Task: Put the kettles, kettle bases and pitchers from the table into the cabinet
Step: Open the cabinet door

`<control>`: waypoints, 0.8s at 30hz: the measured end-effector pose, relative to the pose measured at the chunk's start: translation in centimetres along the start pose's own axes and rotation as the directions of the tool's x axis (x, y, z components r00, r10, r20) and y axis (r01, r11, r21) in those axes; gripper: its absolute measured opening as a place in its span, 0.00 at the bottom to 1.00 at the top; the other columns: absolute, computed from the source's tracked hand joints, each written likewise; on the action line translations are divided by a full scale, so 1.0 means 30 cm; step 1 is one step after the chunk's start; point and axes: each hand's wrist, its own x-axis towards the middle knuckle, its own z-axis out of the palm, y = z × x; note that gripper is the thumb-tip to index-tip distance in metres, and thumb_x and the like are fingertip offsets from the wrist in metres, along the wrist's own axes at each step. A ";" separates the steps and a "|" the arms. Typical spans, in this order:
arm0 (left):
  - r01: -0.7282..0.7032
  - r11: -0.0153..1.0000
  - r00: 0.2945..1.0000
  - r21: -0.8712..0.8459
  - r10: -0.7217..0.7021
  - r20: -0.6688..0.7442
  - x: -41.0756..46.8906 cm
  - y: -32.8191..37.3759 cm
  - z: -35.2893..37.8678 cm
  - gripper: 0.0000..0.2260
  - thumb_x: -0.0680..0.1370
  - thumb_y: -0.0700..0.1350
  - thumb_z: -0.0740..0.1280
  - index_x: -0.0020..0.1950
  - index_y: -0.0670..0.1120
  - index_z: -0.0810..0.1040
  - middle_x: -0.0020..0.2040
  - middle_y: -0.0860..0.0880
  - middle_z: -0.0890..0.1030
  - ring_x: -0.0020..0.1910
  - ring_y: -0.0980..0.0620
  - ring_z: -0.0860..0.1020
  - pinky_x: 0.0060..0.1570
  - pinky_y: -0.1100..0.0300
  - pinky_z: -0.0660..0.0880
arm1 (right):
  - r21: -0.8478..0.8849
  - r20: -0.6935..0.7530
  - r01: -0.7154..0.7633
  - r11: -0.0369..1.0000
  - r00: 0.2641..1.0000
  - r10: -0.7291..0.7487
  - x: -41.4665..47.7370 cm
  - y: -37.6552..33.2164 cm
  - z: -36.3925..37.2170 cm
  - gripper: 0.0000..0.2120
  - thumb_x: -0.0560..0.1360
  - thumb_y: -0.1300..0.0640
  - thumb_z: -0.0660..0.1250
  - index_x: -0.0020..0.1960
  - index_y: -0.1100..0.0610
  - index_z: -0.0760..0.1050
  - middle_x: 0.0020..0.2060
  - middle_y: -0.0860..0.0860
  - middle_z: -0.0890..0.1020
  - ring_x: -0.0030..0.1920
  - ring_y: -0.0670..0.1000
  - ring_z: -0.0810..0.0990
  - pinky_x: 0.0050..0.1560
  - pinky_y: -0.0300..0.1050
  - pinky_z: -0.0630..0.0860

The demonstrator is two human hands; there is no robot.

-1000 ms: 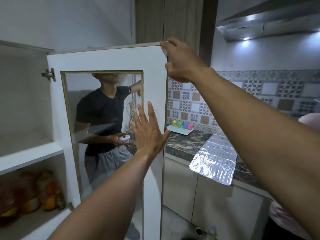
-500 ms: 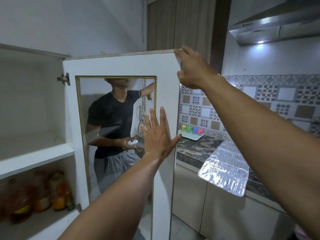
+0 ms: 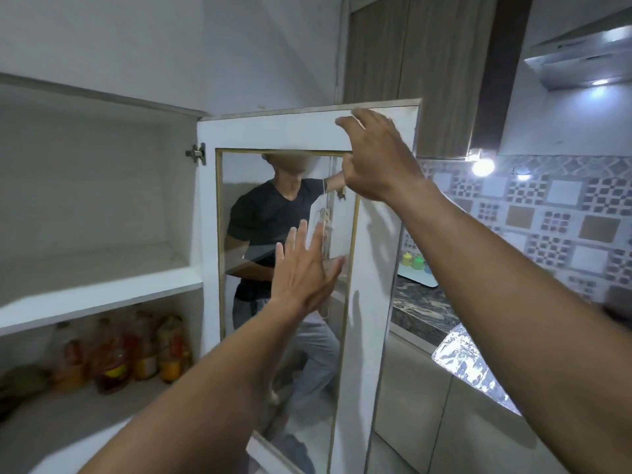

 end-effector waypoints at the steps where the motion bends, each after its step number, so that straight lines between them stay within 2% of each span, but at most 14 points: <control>1: 0.027 0.999 1.000 0.030 -0.027 0.003 -0.012 -0.051 -0.021 0.34 0.81 0.66 0.51 0.82 0.53 0.45 0.82 0.43 0.48 0.81 0.42 0.48 0.78 0.40 0.50 | 0.050 0.025 0.005 0.999 1.000 -0.006 -0.007 -0.032 0.026 0.29 0.77 0.61 0.64 0.78 0.58 0.64 0.78 0.59 0.66 0.79 0.60 0.61 0.79 0.58 0.58; 4: 0.129 0.984 0.992 0.126 -0.129 -0.008 -0.102 -0.225 -0.105 0.31 0.82 0.62 0.52 0.82 0.52 0.48 0.82 0.43 0.50 0.81 0.42 0.49 0.77 0.40 0.52 | 0.171 0.102 0.027 0.985 0.994 -0.044 -0.020 -0.141 0.155 0.29 0.78 0.60 0.64 0.78 0.57 0.64 0.76 0.58 0.67 0.77 0.60 0.64 0.76 0.56 0.63; 6: 0.205 0.957 0.979 0.206 -0.201 -0.038 -0.185 -0.350 -0.176 0.30 0.83 0.61 0.52 0.82 0.51 0.50 0.82 0.42 0.51 0.80 0.41 0.51 0.77 0.38 0.53 | 0.241 0.156 0.040 0.970 0.985 -0.079 -0.026 -0.246 0.256 0.30 0.78 0.59 0.64 0.79 0.55 0.62 0.77 0.58 0.65 0.77 0.61 0.64 0.76 0.60 0.65; 11: 0.416 0.822 0.906 0.389 -0.409 -0.107 -0.365 -0.632 -0.384 0.29 0.83 0.60 0.52 0.82 0.50 0.53 0.82 0.42 0.53 0.80 0.40 0.52 0.76 0.37 0.51 | 0.387 0.216 0.133 0.912 0.949 -0.230 -0.006 -0.580 0.445 0.30 0.80 0.54 0.63 0.80 0.56 0.60 0.76 0.60 0.66 0.75 0.62 0.65 0.75 0.61 0.64; 14: 0.529 0.712 0.841 0.461 -0.511 -0.177 -0.524 -0.782 -0.534 0.29 0.83 0.60 0.52 0.81 0.50 0.53 0.81 0.42 0.54 0.80 0.40 0.52 0.76 0.37 0.51 | 0.501 0.225 0.206 0.840 0.907 -0.356 -0.007 -0.838 0.541 0.29 0.80 0.53 0.63 0.79 0.57 0.61 0.75 0.61 0.67 0.75 0.63 0.65 0.74 0.60 0.64; 18: 0.670 0.547 0.728 0.501 -0.617 -0.299 -0.722 -0.956 -0.744 0.30 0.82 0.60 0.53 0.81 0.51 0.54 0.81 0.42 0.54 0.80 0.40 0.51 0.76 0.38 0.51 | 0.639 0.214 0.257 0.725 0.846 -0.488 -0.019 -1.203 0.630 0.32 0.80 0.51 0.62 0.81 0.57 0.58 0.77 0.61 0.64 0.78 0.61 0.61 0.77 0.63 0.59; 24: 0.795 0.321 0.561 0.515 -0.713 -0.421 -1.035 -1.137 -1.004 0.29 0.82 0.60 0.54 0.81 0.51 0.54 0.81 0.41 0.54 0.80 0.39 0.52 0.76 0.36 0.50 | 0.775 0.194 0.293 0.560 0.733 -0.651 -0.119 -1.710 0.657 0.34 0.81 0.49 0.60 0.83 0.54 0.52 0.81 0.61 0.57 0.81 0.60 0.56 0.78 0.63 0.57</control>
